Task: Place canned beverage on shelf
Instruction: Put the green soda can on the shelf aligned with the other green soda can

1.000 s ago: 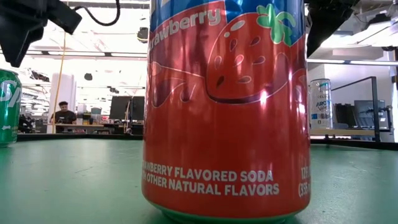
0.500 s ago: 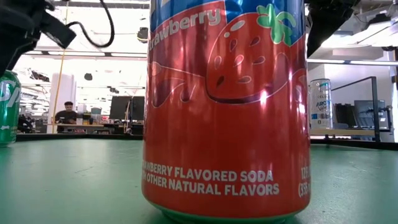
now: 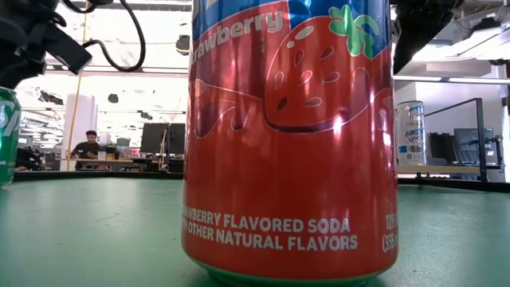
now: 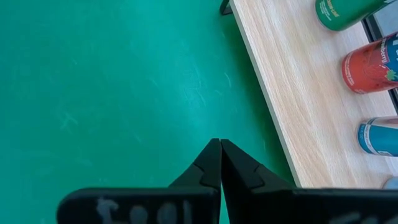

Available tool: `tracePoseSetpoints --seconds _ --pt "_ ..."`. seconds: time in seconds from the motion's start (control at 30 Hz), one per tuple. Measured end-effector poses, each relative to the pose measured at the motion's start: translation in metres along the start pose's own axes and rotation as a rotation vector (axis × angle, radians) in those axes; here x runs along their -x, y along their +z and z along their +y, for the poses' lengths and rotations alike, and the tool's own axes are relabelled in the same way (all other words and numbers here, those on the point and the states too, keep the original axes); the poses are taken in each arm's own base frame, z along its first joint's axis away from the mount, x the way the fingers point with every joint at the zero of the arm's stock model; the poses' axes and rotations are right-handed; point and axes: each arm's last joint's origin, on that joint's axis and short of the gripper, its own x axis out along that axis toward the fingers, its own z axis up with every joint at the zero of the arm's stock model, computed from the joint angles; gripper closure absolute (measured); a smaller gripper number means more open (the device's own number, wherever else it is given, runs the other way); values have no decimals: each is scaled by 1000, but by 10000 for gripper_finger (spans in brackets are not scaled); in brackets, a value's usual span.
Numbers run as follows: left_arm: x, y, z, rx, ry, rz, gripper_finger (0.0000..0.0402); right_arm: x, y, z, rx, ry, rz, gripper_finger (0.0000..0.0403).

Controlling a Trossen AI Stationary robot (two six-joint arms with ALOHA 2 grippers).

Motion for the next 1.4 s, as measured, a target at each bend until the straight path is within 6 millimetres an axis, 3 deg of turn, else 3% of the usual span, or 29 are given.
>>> tracePoseSetpoints --seconds 0.17,0.37,0.6,0.8,1.1,1.27,1.4 --pt "9 11 -14 -112 -113 -119 126 0 0 0 1 0 2 378" --pt "40 41 -48 -228 -211 -345 126 0 0 0 34 0 2 376" --pt "75 84 -94 -480 -140 -449 126 -1 0 -1 29 3 6 378" --pt "90 129 -131 -704 -73 -471 126 0 -1 2 32 34 17 376" --pt "67 162 -160 -1076 64 -329 126 5 -5 11 30 60 4 378" --pt "46 168 -166 -1175 102 -237 126 5 -10 17 44 74 3 375" --pt "43 168 -165 -1192 113 -208 126 1 -14 19 55 69 13 377"
